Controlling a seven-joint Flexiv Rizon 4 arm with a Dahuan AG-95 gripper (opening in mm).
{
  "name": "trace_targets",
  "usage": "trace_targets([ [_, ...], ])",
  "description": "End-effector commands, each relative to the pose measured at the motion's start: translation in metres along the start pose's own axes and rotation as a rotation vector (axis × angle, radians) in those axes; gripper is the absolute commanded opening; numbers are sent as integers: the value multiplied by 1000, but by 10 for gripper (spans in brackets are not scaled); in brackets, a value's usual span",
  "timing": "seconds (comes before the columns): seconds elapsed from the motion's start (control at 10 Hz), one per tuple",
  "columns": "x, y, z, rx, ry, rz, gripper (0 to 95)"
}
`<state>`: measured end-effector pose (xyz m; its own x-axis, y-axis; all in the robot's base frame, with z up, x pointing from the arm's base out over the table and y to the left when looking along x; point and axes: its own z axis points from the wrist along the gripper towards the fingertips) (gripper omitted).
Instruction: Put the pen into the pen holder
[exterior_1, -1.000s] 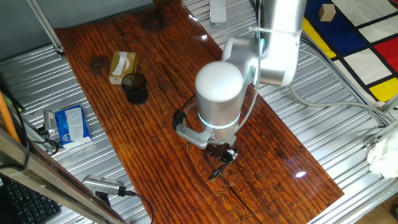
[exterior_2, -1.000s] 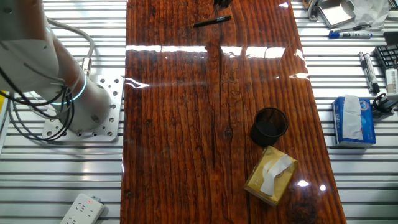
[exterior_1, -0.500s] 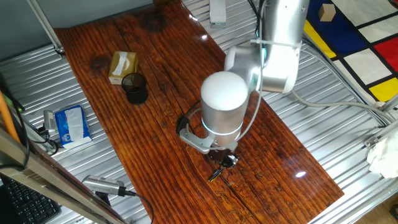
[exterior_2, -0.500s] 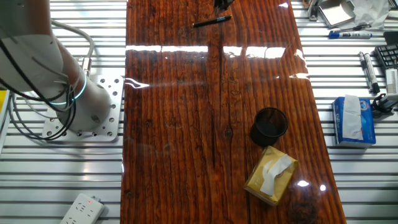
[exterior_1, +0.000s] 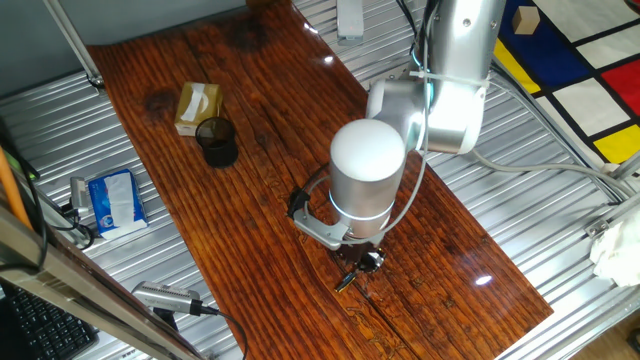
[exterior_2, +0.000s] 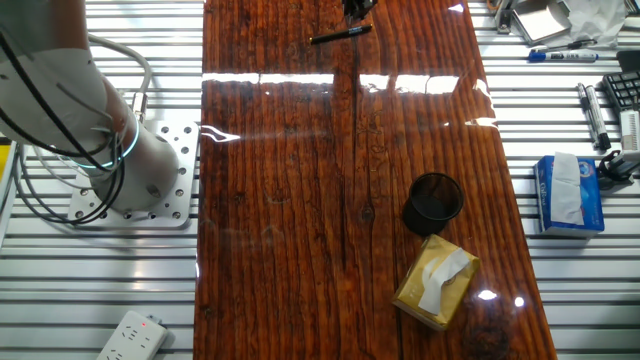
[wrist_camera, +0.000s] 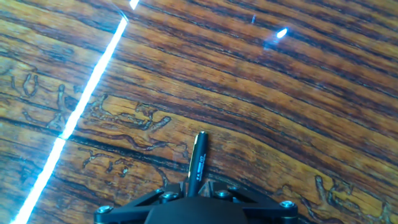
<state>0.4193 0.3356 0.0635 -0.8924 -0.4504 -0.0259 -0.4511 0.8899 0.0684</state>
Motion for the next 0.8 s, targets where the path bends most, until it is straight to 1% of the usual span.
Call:
trace_targets([
  [0.1,0,0,2,-1,-2,-8,190],
  [0.3,1,0,1,-8,17,-32,190],
  [0.8,7,0,1,-2,20,-37,190],
])
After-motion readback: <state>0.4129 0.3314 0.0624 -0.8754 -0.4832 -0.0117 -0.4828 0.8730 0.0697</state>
